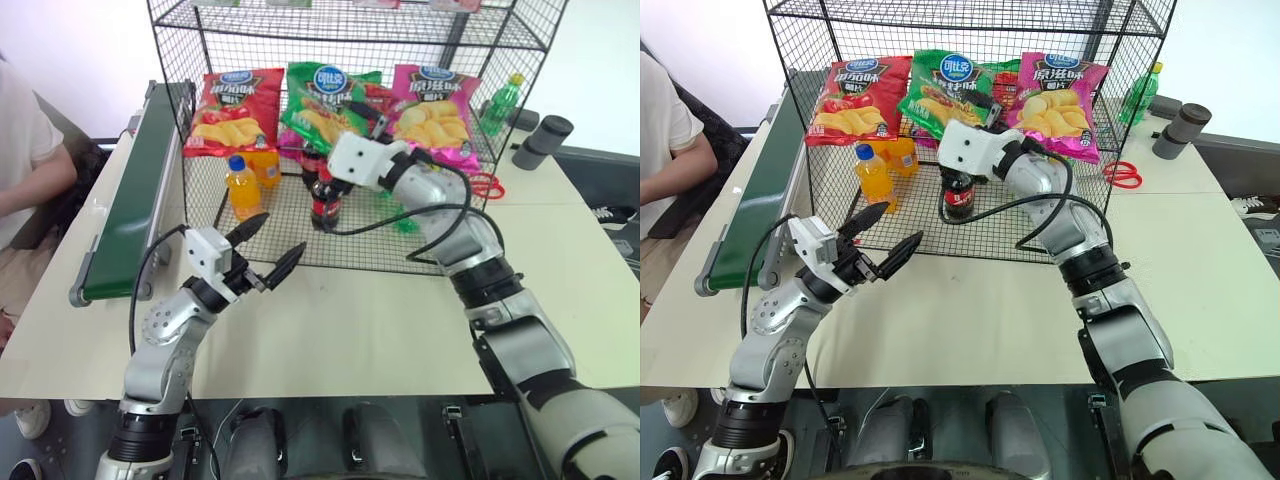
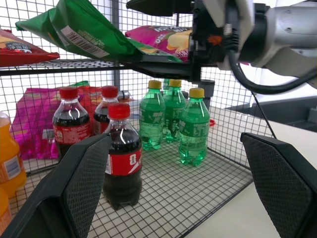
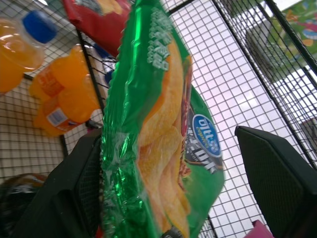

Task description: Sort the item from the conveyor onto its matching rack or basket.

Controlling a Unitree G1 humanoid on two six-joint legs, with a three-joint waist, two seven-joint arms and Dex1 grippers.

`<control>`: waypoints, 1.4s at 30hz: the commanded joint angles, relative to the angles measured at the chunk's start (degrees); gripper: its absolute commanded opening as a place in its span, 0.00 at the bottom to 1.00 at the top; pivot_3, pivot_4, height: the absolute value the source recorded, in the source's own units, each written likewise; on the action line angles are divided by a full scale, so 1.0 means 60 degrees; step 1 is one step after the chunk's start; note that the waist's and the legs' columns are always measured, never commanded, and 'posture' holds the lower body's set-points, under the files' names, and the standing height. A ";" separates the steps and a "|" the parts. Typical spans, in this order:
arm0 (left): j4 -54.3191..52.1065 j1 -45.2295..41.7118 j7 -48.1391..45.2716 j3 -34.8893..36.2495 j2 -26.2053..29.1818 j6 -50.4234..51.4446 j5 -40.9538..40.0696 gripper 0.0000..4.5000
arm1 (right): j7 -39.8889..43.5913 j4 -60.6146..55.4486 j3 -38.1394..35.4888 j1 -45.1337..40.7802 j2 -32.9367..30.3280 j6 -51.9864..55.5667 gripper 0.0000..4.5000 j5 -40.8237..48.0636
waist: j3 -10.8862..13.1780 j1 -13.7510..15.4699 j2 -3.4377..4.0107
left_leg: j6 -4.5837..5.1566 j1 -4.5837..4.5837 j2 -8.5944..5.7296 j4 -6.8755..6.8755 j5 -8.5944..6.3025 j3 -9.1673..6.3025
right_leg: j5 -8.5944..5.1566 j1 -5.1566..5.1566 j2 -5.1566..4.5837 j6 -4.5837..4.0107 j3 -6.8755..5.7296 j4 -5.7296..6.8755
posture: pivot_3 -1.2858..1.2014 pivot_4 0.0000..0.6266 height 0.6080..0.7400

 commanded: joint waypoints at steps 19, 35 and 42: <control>-0.0367 0.0129 -0.0132 0.0143 0.0223 -0.0213 -0.0105 1.00 | 0.2056 -0.2587 -0.0595 0.1034 -0.0178 0.0109 0.88 0.2397 | 0.0001 0.0021 0.0001 | 0.0011 -0.0002 0.0004 -0.0001 -0.0006 -0.0003 | 0.0002 0.0005 -0.0016 0.0002 -0.0002 -0.0003 | 0.52 0.24 1.00; -0.0701 0.2440 -0.1399 0.2933 0.3501 0.2715 -0.2303 1.00 | 0.6410 -0.8281 -0.4780 0.9171 -0.3583 0.5513 0.88 1.0677 | 0.0006 0.0174 -0.0002 | 0.0023 0.0023 0.0017 -0.0015 -0.0016 -0.0035 | -0.0021 0.0052 -0.0050 -0.0042 -0.0018 -0.0030 | 0.52 0.24 1.00; 0.0075 0.2911 -0.2280 0.3263 0.4011 0.2284 -0.1842 1.00 | 0.7368 -0.7030 -0.5637 1.0957 -0.4158 0.4797 1.00 1.0373 | 0.0004 0.0246 -0.0006 | 0.0027 0.0059 0.0012 -0.0015 -0.0018 -0.0023 | -0.0032 0.0079 -0.0036 -0.0063 -0.0008 -0.0044 | 0.52 0.24 1.00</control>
